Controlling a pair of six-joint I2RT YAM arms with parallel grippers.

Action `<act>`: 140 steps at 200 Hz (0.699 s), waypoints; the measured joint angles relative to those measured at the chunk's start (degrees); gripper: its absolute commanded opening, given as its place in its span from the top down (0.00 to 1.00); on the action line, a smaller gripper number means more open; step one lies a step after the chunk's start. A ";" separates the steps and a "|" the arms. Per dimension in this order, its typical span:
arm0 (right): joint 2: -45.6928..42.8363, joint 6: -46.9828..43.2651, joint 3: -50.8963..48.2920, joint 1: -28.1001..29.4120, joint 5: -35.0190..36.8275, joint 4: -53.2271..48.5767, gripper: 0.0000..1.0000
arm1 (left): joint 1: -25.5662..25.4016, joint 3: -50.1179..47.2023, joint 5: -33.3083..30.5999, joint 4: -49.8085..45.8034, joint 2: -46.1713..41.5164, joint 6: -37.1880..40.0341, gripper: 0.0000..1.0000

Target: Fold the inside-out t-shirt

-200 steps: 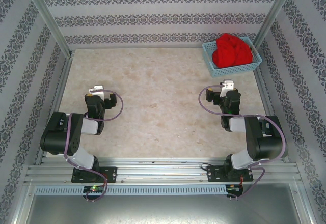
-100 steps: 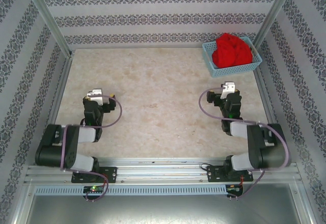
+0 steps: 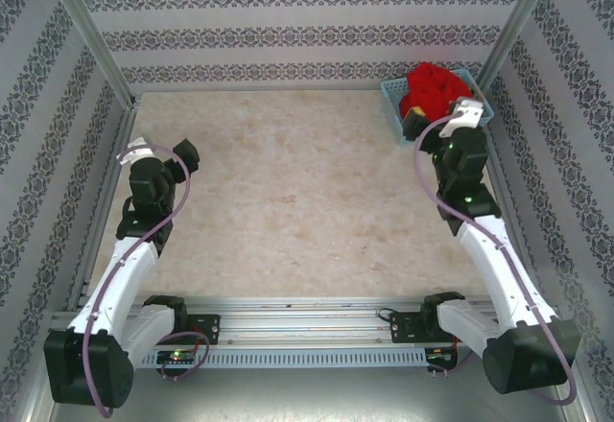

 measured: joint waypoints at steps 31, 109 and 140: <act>4.85 7.13 0.90 -6.10 -5.60 -1.46 0.02 | 0.00 -4.26 3.21 -3.23 -5.57 -6.43 0.00; 38.88 10.88 27.65 -7.10 -1.40 -11.52 0.02 | -1.16 -7.91 21.94 9.75 6.88 -11.21 0.00; 49.94 12.70 39.04 -7.15 2.25 -14.27 0.02 | -2.80 -7.91 24.63 10.78 8.81 -9.94 0.00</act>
